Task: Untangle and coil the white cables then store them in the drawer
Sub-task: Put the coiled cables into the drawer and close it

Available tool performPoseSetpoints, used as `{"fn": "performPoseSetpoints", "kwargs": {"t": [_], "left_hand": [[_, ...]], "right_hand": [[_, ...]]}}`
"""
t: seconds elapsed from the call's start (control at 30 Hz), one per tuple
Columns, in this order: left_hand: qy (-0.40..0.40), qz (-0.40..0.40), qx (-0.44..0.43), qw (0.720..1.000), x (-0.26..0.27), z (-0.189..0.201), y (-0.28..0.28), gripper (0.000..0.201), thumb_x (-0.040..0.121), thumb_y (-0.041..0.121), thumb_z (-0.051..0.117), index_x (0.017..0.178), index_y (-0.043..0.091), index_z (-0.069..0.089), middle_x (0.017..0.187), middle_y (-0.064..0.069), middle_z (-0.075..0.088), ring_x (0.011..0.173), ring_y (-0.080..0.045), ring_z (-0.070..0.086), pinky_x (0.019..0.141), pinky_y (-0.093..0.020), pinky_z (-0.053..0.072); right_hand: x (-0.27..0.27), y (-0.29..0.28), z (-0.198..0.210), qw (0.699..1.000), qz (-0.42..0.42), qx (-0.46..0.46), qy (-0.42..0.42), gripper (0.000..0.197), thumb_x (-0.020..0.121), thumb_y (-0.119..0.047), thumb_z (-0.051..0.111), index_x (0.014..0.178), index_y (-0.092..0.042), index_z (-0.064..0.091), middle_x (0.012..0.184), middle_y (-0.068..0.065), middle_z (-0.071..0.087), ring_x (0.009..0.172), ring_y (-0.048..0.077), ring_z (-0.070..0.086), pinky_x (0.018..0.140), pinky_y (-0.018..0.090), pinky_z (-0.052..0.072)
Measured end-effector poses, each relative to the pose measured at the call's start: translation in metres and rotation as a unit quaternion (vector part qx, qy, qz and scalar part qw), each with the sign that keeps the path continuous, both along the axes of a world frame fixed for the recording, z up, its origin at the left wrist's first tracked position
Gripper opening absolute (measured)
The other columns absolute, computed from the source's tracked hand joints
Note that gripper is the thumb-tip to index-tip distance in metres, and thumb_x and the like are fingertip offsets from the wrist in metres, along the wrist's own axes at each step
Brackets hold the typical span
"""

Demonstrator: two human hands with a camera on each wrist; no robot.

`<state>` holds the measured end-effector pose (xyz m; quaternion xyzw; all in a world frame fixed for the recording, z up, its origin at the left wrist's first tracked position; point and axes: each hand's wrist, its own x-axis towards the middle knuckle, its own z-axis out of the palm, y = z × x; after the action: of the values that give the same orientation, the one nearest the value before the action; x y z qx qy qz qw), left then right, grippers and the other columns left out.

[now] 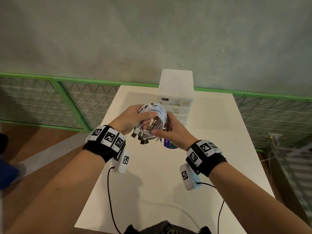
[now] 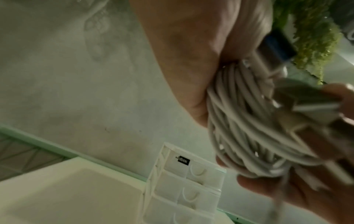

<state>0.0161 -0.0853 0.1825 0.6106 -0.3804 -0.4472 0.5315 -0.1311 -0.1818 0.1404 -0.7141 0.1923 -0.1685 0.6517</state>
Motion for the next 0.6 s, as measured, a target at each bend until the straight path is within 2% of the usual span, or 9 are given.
{"fn": "performPoseSetpoints", "kwargs": {"t": [0.07, 0.13, 0.23, 0.33, 0.4, 0.47, 0.53, 0.6], "left_hand": [[0.058, -0.026, 0.002, 0.998, -0.004, 0.001, 0.001, 0.004, 0.088, 0.009, 0.059, 0.086, 0.007, 0.057, 0.044, 0.002, 0.037, 0.037, -0.012, 0.037, 0.04, -0.02, 0.035], [0.061, -0.064, 0.013, 0.996, -0.008, 0.003, 0.003, 0.006, 0.085, 0.011, 0.057, 0.079, 0.008, 0.057, 0.041, 0.001, 0.035, 0.034, -0.012, 0.033, 0.038, -0.018, 0.032], [0.056, -0.093, 0.017, 0.994, -0.005, 0.003, 0.004, 0.007, 0.079, 0.012, 0.062, 0.076, 0.007, 0.057, 0.04, -0.001, 0.037, 0.032, -0.012, 0.033, 0.037, -0.018, 0.03], [0.032, -0.076, 0.012, 0.996, 0.001, 0.0, 0.004, 0.012, 0.076, 0.01, 0.069, 0.084, 0.004, 0.061, 0.043, -0.002, 0.048, 0.034, -0.012, 0.04, 0.039, -0.019, 0.038], [-0.008, -0.041, 0.001, 0.999, 0.003, -0.003, 0.003, 0.015, 0.079, 0.008, 0.072, 0.091, 0.006, 0.063, 0.049, 0.0, 0.057, 0.042, -0.011, 0.05, 0.045, -0.021, 0.045], [-0.047, -0.009, -0.019, 0.999, 0.004, -0.006, 0.0, 0.015, 0.082, 0.01, 0.069, 0.096, 0.01, 0.064, 0.065, -0.004, 0.066, 0.057, -0.013, 0.059, 0.055, -0.022, 0.05], [-0.07, 0.024, -0.034, 0.997, 0.008, -0.011, -0.005, 0.021, 0.083, 0.013, 0.068, 0.103, 0.011, 0.061, 0.083, -0.014, 0.066, 0.07, -0.015, 0.062, 0.063, -0.021, 0.052], [-0.075, 0.044, -0.047, 0.995, 0.013, -0.015, -0.009, 0.03, 0.086, 0.013, 0.065, 0.113, 0.014, 0.054, 0.09, -0.008, 0.065, 0.071, -0.008, 0.063, 0.066, -0.016, 0.051]], "right_hand": [[0.005, 0.007, 0.0, 0.999, -0.011, 0.03, -0.038, 0.078, 0.069, 0.002, 0.077, 0.132, -0.01, 0.033, 0.122, 0.013, 0.057, 0.106, 0.02, 0.061, 0.085, 0.026, 0.053], [0.008, 0.009, -0.001, 0.998, -0.004, 0.022, -0.052, 0.084, 0.064, 0.008, 0.078, 0.133, -0.009, 0.033, 0.118, 0.01, 0.059, 0.103, 0.015, 0.062, 0.083, 0.024, 0.053], [0.009, 0.009, 0.003, 0.999, -0.002, 0.007, -0.041, 0.075, 0.063, 0.006, 0.08, 0.127, -0.01, 0.044, 0.107, -0.001, 0.063, 0.094, 0.004, 0.063, 0.078, 0.017, 0.052], [0.01, 0.005, 0.005, 0.999, -0.021, -0.003, -0.044, 0.063, 0.064, 0.001, 0.08, 0.12, -0.009, 0.053, 0.106, 0.001, 0.066, 0.094, 0.008, 0.064, 0.079, 0.018, 0.052], [0.013, 0.002, 0.006, 0.998, -0.038, -0.026, -0.038, 0.061, 0.066, -0.001, 0.08, 0.12, -0.008, 0.054, 0.107, 0.002, 0.067, 0.091, 0.005, 0.064, 0.079, 0.017, 0.052], [0.015, -0.003, 0.007, 0.997, -0.049, -0.047, -0.029, 0.055, 0.069, -0.001, 0.078, 0.119, -0.008, 0.055, 0.101, 0.003, 0.066, 0.084, 0.003, 0.063, 0.076, 0.015, 0.052], [0.014, -0.008, 0.008, 0.997, -0.06, -0.044, -0.017, 0.048, 0.07, -0.004, 0.077, 0.113, -0.009, 0.056, 0.088, 0.003, 0.064, 0.073, 0.007, 0.06, 0.07, 0.017, 0.052], [0.015, -0.01, 0.007, 0.996, -0.075, -0.033, -0.016, 0.043, 0.073, -0.009, 0.076, 0.111, -0.01, 0.055, 0.083, 0.001, 0.062, 0.07, 0.009, 0.057, 0.065, 0.017, 0.05]]}}
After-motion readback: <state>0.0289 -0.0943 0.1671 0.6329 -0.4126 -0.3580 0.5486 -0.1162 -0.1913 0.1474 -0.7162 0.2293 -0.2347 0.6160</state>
